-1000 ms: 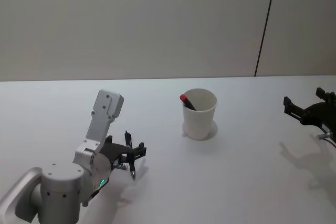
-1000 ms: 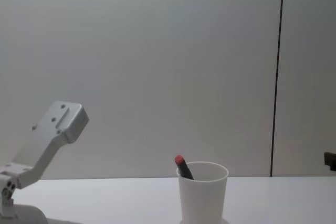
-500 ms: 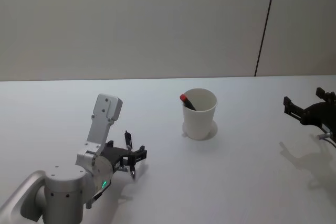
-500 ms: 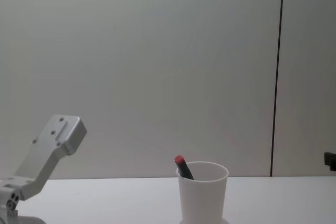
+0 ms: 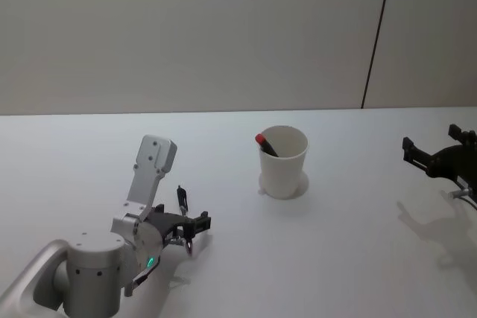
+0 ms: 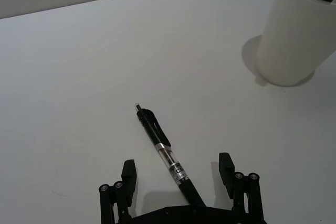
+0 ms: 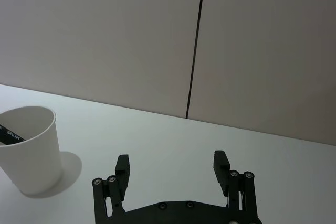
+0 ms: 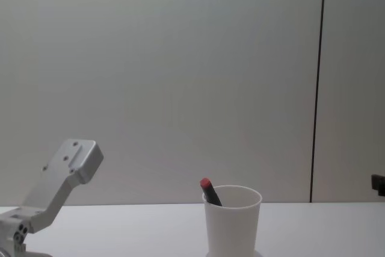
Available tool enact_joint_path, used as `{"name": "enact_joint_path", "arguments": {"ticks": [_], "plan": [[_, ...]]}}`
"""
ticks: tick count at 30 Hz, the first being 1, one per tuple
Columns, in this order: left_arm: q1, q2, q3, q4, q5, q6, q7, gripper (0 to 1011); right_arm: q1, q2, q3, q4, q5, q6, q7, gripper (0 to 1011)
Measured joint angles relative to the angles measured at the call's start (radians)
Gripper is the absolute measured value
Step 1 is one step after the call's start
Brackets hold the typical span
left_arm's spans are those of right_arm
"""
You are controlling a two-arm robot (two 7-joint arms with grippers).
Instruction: Place the pen into the pen holder.
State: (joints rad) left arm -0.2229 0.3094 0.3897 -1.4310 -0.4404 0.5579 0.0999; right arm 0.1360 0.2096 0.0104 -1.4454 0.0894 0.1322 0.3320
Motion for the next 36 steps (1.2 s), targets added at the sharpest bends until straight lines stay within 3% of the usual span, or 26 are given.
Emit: {"name": "enact_joint_path", "arguments": {"ticks": [26,36], "plan": [[-0.004,-0.01,-0.007,-0.009,0.024,0.073,0.002,1000,0.0,0.0,0.0,0.0,0.0,0.0,0.0,1001],[-0.004,-0.016,-0.008,-0.011,0.032,0.103,0.004,765,0.0,0.0,0.0,0.0,0.0,0.0,0.0,1002]]}}
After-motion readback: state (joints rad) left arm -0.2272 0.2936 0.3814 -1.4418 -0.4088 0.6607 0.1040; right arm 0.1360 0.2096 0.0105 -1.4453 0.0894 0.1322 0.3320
